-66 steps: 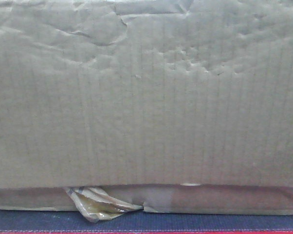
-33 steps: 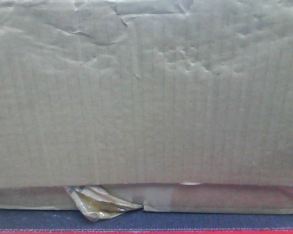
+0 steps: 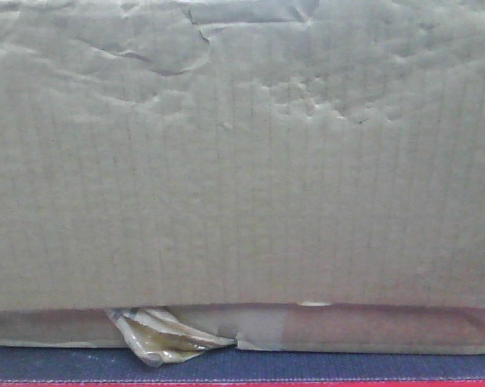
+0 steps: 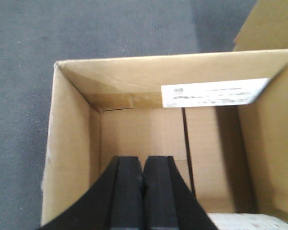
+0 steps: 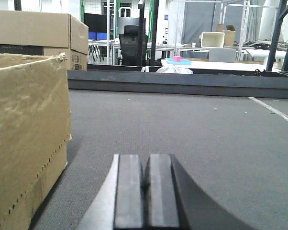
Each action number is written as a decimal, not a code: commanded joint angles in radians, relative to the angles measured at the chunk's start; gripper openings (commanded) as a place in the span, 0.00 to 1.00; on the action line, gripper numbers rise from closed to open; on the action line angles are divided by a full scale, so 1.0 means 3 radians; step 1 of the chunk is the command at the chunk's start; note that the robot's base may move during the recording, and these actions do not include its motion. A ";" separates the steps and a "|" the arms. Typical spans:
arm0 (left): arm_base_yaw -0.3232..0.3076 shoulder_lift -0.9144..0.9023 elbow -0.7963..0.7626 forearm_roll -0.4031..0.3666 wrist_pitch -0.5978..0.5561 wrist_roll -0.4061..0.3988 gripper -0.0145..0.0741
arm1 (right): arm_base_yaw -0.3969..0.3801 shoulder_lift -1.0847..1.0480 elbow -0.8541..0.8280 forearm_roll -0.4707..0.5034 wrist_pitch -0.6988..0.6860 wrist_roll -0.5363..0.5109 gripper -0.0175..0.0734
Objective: Stack two boxes on right shelf middle
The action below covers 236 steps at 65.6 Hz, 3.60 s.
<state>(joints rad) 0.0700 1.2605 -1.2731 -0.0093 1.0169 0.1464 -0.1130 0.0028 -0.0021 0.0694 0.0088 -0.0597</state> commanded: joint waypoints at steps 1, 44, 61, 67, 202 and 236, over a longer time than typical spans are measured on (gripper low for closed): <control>0.0210 0.0138 -0.0104 -0.0258 0.0067 0.0251 0.06 | -0.0011 -0.0009 0.0007 -0.0004 -0.0078 -0.0014 0.02; 0.0720 0.0244 -0.0117 -0.0044 -0.0149 0.0385 0.55 | -0.0011 -0.0009 0.0007 -0.0004 -0.0078 -0.0014 0.02; 0.0714 0.0649 -0.0117 -0.0044 -0.0027 0.0385 0.56 | -0.0011 -0.0009 0.0007 -0.0004 -0.0078 -0.0014 0.02; 0.0714 0.0799 -0.0117 -0.0044 -0.0021 0.0385 0.56 | -0.0011 -0.0009 0.0007 -0.0004 -0.0078 -0.0014 0.02; -0.2205 0.0953 -0.2259 0.1458 0.0681 -0.2622 0.04 | -0.0011 -0.0009 0.0007 -0.0004 -0.0078 -0.0014 0.02; -0.2240 0.1378 -0.1377 0.1028 0.0645 -0.2800 0.04 | -0.0011 -0.0009 0.0007 -0.0004 -0.0078 -0.0014 0.02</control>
<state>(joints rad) -0.5968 1.6606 -1.6921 0.3086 1.2320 -0.6800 -0.1130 0.0028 -0.0021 0.0694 0.0088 -0.0597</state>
